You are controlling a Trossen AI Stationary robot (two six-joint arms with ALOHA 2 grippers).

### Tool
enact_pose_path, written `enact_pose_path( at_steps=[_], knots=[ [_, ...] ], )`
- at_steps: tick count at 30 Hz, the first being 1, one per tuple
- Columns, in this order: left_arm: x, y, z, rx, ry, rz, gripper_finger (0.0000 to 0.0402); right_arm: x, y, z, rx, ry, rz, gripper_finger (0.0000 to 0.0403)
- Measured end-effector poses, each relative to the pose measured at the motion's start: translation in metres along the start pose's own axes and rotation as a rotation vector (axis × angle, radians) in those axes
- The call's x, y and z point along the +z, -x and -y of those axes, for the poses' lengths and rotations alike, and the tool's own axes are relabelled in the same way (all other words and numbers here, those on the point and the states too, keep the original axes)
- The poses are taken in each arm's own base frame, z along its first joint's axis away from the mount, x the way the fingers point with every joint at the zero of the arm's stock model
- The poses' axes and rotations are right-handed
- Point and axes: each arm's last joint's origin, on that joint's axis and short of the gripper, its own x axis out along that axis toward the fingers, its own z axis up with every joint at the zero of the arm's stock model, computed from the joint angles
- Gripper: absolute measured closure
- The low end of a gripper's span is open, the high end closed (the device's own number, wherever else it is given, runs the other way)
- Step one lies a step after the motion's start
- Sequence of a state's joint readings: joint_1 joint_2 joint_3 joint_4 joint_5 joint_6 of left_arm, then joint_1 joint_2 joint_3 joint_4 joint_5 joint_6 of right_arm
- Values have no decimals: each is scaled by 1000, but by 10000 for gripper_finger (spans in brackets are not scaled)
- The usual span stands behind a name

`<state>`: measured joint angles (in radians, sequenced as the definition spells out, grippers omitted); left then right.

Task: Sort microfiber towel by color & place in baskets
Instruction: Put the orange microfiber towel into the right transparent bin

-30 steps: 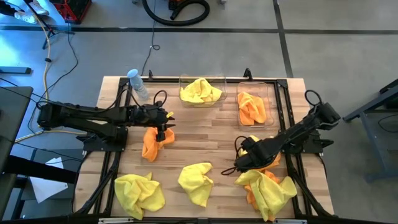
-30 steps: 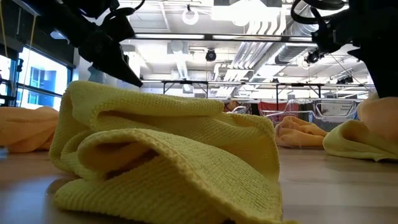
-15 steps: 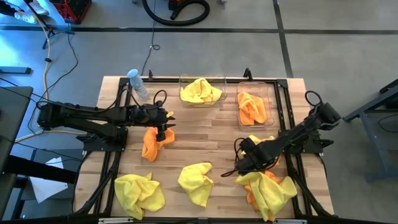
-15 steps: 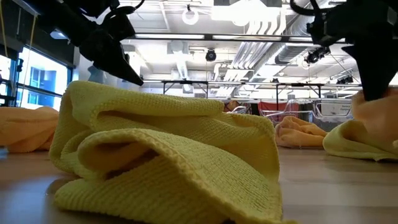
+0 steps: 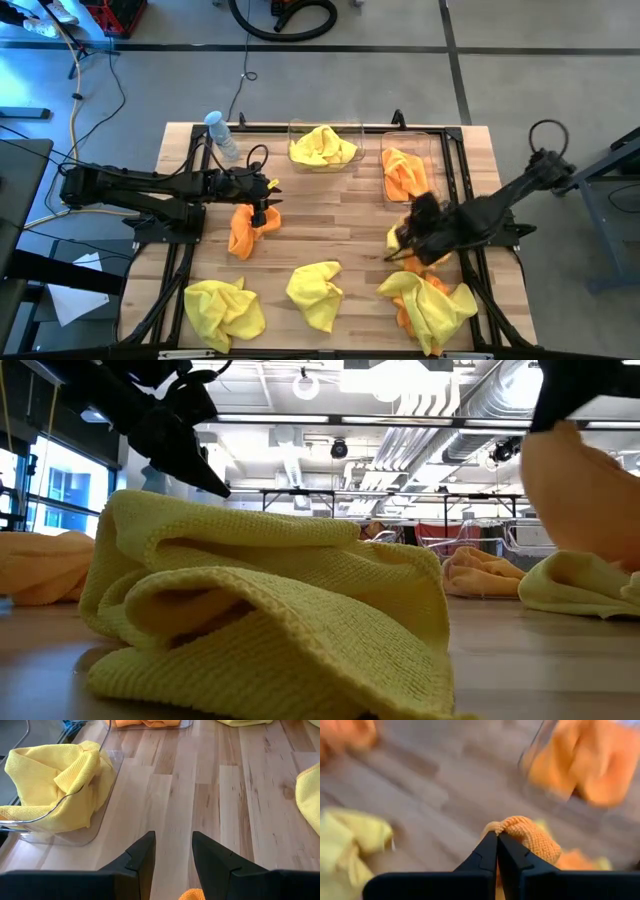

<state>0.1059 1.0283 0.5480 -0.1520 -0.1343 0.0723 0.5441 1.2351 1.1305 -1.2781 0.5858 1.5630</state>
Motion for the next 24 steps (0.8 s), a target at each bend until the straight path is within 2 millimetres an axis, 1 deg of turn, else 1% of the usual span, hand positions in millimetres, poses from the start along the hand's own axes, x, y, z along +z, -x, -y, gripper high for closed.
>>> enact_pose_path(
  at_steps=[4, 11, 17, 24],
  knots=[
    [0, 0, 0, 1, -1, 0, 287, 22, 18, 23, 55, -25, 145, 402],
    [0, 0, 0, 7, -3, -1, 287, 57, 42, 60, 141, -70, 373, 402],
    [0, 0, 0, 10, -11, 0, 287, 83, 64, 83, 168, -79, 613, 403],
    [0, 0, 0, 10, -11, -1, 287, 105, 89, 102, 106, -80, 846, 403]
  ],
)
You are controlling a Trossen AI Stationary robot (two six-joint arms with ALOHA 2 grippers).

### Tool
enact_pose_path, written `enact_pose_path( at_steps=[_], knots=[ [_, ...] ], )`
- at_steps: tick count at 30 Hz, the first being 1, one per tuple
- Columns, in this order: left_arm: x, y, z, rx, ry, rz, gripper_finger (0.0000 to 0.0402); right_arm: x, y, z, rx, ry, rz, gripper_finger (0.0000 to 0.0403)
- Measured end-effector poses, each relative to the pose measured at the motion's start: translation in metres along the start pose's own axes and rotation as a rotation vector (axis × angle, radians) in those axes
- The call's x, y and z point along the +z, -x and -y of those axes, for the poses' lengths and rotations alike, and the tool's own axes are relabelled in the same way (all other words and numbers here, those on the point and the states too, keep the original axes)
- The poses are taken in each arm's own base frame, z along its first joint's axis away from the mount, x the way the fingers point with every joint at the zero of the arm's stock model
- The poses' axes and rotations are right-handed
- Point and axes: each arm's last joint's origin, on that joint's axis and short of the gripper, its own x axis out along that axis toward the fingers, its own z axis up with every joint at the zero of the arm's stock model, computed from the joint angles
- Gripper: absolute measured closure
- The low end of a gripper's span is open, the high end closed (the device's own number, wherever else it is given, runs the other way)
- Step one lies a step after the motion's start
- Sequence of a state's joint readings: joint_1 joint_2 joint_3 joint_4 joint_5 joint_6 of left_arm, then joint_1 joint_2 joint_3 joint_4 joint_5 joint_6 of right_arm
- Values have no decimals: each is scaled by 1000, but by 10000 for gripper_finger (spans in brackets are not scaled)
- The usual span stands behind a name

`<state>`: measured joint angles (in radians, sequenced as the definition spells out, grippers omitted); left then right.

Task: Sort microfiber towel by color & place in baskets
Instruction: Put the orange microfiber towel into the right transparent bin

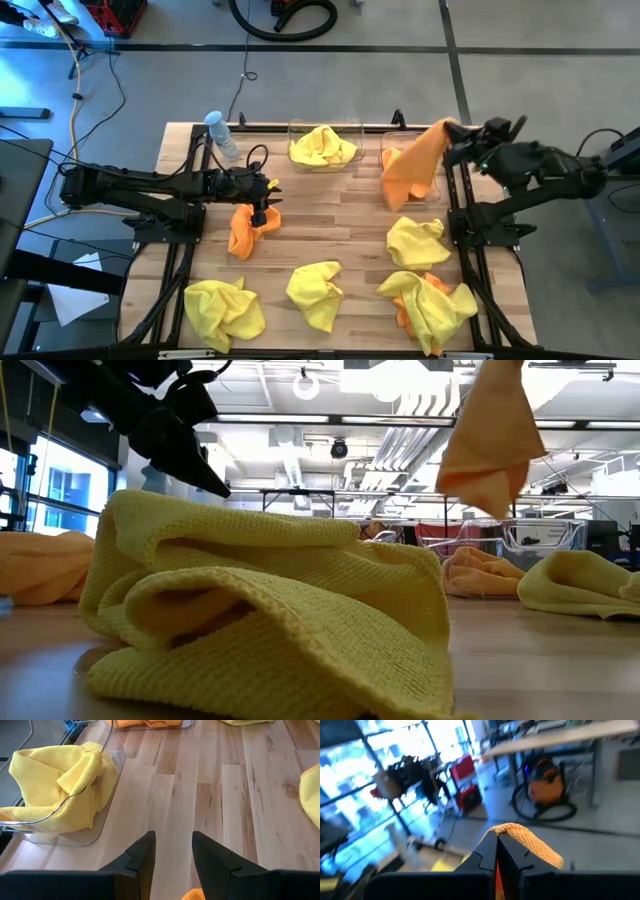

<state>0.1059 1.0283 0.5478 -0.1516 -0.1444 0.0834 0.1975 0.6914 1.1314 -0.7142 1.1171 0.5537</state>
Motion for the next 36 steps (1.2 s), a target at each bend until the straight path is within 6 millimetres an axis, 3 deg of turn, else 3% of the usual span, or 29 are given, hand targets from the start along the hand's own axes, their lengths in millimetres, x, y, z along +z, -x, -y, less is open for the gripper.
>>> enact_pose_path(
  at_steps=[6, 15, 22, 30, 36],
  knots=[
    [0, 0, 0, 0, -5, 1, 287, 12, 0, 9, -50, 28, 67, 403],
    [0, 0, 0, 1, -6, 1, 287, -3, -13, 1, -3, 27, -71, 403],
    [3, 0, 0, 3, -3, 30, 287, -21, -39, -12, -112, 127, -155, 403],
    [3, 0, 0, 3, -14, 31, 287, -46, -69, 3, -409, 249, -328, 403],
    [3, 0, 0, 3, -14, 30, 287, -57, -93, -3, -465, 396, -378, 403]
  ],
)
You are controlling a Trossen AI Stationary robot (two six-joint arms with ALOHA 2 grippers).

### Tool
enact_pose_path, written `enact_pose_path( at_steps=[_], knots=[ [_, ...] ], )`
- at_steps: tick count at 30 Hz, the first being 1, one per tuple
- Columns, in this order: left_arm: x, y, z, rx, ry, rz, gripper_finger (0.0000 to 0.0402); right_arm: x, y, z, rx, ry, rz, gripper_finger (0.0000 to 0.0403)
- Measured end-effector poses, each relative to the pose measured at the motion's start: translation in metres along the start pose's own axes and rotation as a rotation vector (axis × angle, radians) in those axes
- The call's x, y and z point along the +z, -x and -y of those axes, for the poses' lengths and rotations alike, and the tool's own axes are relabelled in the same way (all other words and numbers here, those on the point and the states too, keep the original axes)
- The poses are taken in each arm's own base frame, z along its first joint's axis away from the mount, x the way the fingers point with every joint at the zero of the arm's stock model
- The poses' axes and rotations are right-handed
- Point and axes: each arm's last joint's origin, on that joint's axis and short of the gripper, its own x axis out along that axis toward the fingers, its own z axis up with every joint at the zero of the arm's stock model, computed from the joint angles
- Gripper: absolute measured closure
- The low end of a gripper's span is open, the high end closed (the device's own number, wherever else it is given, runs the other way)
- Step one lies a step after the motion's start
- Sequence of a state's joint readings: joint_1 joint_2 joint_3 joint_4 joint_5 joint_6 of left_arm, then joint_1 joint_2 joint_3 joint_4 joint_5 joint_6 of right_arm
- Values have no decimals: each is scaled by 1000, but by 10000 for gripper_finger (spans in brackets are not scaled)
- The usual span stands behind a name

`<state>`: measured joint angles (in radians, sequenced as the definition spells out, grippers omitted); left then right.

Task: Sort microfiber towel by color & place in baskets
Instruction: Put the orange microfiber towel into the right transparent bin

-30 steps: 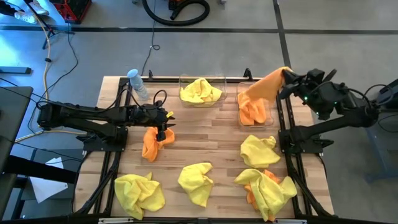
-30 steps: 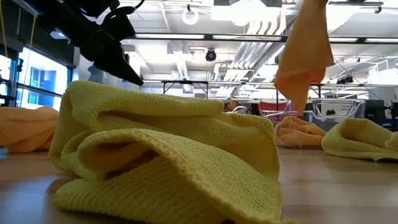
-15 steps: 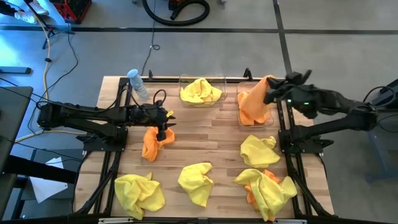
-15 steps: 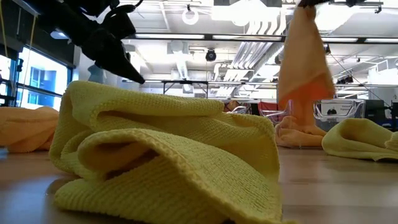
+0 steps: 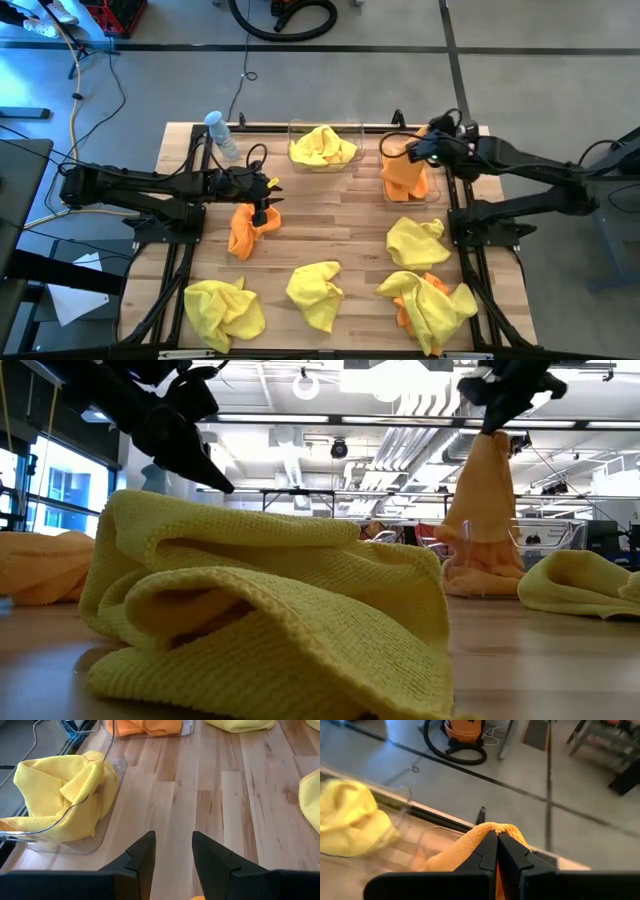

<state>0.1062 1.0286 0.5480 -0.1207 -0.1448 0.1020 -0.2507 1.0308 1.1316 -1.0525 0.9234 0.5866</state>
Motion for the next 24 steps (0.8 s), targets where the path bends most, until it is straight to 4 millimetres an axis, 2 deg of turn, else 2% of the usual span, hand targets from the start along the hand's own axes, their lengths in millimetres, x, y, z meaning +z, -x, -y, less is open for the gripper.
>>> enact_pose_path(
  at_steps=[6, 14, 24],
  knots=[
    [0, 0, 0, -1, 6, -1, 287, -4, -29, -13, -215, 91, -40, 403],
    [0, 0, 0, -1, 11, -3, 287, -12, -68, -2, -419, 97, -228, 403],
    [-1, 0, 0, -2, 10, -13, 287, -9, -85, 14, -552, 90, -252, 403]
  ],
)
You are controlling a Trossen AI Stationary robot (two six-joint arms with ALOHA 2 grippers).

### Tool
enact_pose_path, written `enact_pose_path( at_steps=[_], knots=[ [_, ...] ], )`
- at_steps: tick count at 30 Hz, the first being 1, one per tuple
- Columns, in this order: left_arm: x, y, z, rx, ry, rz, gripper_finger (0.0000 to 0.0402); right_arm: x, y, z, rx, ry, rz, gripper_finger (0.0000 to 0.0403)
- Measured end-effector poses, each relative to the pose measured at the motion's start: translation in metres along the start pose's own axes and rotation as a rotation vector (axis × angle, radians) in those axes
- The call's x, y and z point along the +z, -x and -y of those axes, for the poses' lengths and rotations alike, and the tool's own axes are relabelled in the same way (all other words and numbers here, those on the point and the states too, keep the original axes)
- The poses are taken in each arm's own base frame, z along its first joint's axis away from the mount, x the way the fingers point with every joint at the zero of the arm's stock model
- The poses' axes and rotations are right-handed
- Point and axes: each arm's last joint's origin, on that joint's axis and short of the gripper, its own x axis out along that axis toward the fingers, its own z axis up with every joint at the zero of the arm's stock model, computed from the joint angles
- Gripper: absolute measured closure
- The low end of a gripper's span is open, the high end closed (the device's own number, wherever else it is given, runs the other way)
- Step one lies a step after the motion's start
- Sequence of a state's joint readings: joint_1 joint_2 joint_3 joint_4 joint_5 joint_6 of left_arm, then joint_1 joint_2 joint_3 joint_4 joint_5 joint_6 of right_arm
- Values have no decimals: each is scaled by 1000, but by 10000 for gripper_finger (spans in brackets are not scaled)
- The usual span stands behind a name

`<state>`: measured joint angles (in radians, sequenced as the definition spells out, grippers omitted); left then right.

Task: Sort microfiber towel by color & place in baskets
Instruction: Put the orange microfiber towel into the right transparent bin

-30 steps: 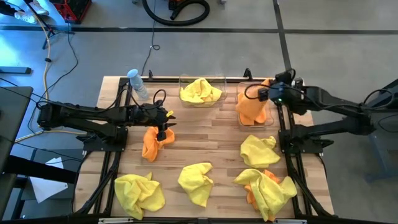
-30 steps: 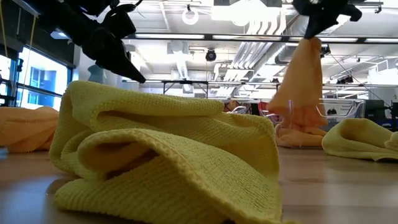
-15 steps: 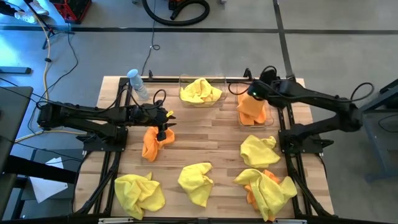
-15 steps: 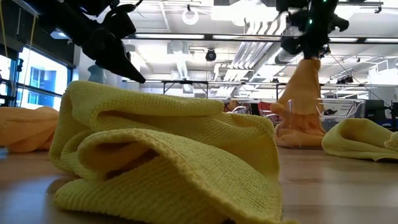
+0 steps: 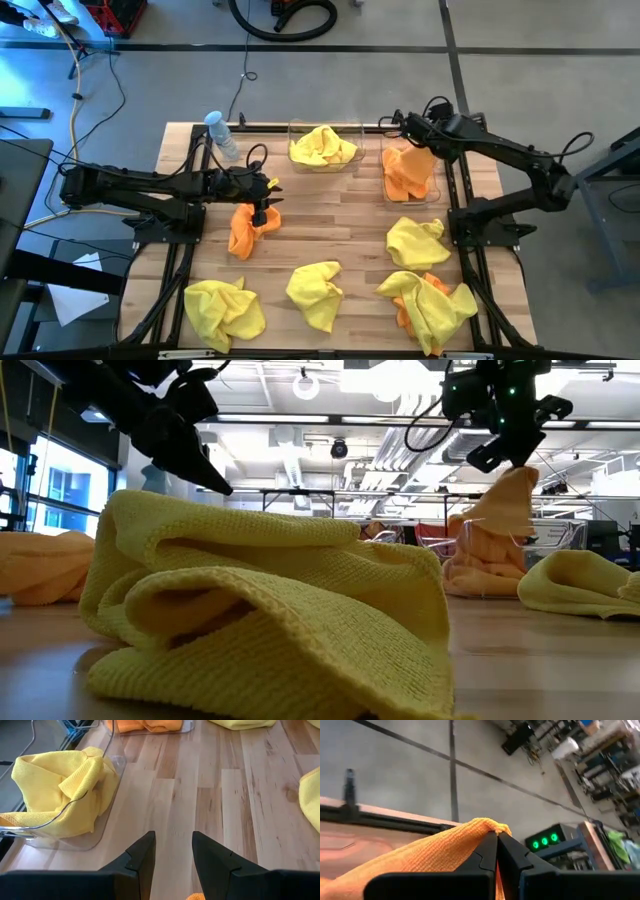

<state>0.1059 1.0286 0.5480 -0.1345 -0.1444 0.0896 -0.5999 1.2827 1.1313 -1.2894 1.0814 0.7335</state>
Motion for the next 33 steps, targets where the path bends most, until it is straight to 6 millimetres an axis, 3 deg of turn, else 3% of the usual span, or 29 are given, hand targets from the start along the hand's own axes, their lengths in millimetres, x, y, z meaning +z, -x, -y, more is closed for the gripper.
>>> enact_pose_path(
  at_steps=[4, 10, 13, 17, 26, 33],
  knots=[
    [0, 0, 0, 0, 2, 0, 287, 3, -2, -5, 112, 10, -62, 403],
    [0, 0, 0, 0, 2, 0, 287, 9, 11, -27, 546, 32, -144, 403],
    [0, 0, 0, 0, 2, 0, 287, 8, 14, -36, 683, 28, -204, 403],
    [0, 0, 0, 0, 7, 0, 287, 0, 7, -54, 694, 86, -339, 403],
    [-1, 0, 0, -1, 9, -10, 287, -17, -22, -116, 659, 256, -511, 403],
    [-5, 0, 0, -4, 20, -48, 287, -25, -45, -147, 682, 256, -585, 403]
  ],
)
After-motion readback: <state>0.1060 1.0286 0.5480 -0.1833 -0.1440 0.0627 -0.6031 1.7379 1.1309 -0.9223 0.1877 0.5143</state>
